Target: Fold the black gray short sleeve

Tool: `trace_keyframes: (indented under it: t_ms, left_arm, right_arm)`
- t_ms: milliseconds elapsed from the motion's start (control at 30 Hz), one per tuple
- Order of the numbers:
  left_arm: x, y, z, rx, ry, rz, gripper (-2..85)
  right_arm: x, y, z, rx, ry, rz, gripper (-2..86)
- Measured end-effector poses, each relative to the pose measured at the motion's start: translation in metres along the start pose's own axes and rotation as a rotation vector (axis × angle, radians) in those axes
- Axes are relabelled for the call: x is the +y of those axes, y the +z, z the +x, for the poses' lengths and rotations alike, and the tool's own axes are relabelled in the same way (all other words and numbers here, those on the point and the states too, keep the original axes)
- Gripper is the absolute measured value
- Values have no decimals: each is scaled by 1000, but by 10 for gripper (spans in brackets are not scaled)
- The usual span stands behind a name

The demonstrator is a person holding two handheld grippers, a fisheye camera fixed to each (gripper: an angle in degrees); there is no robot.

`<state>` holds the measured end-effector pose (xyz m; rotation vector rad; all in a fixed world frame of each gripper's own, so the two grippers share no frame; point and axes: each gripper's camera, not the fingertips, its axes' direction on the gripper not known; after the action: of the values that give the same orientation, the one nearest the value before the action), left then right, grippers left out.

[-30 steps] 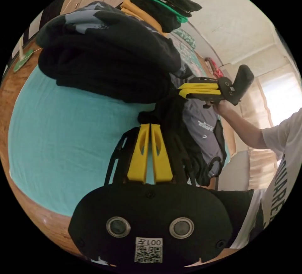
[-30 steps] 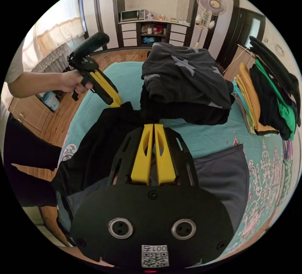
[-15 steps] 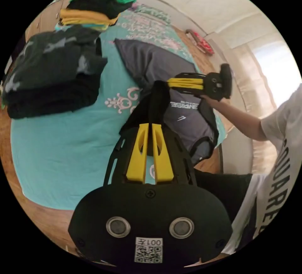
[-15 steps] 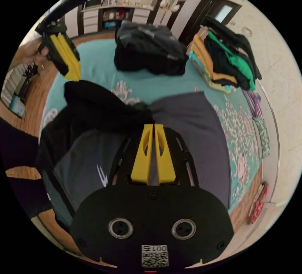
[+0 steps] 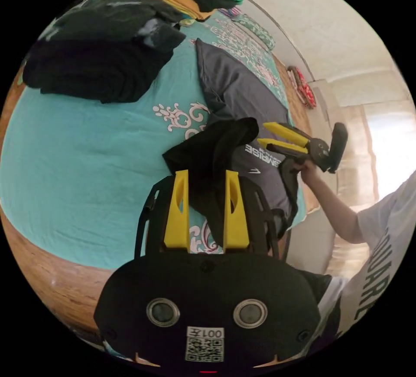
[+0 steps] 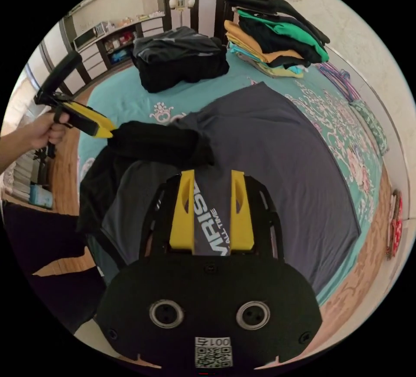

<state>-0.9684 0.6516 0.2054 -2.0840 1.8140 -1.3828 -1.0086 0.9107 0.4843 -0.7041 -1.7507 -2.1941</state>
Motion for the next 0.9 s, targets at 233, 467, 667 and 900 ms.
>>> trace_keyframes:
  t_ms: [233,467,667,900]
  left_arm:
    - [-11,41,47,-146,189,-57,-4]
    - [4,47,121,-115,263,-68,-8]
    - [29,122,153,88,176,-282,5]
    - [20,117,129,-178,58,-176,48]
  right_arm:
    - [-43,1,23,-195,-117,-29,36]
    - [-39,-46,64,-166,-213,22,10]
    - [-10,-33,111,-269,-282,-257,17]
    - [-43,-74,152,-282,-244,-158,54]
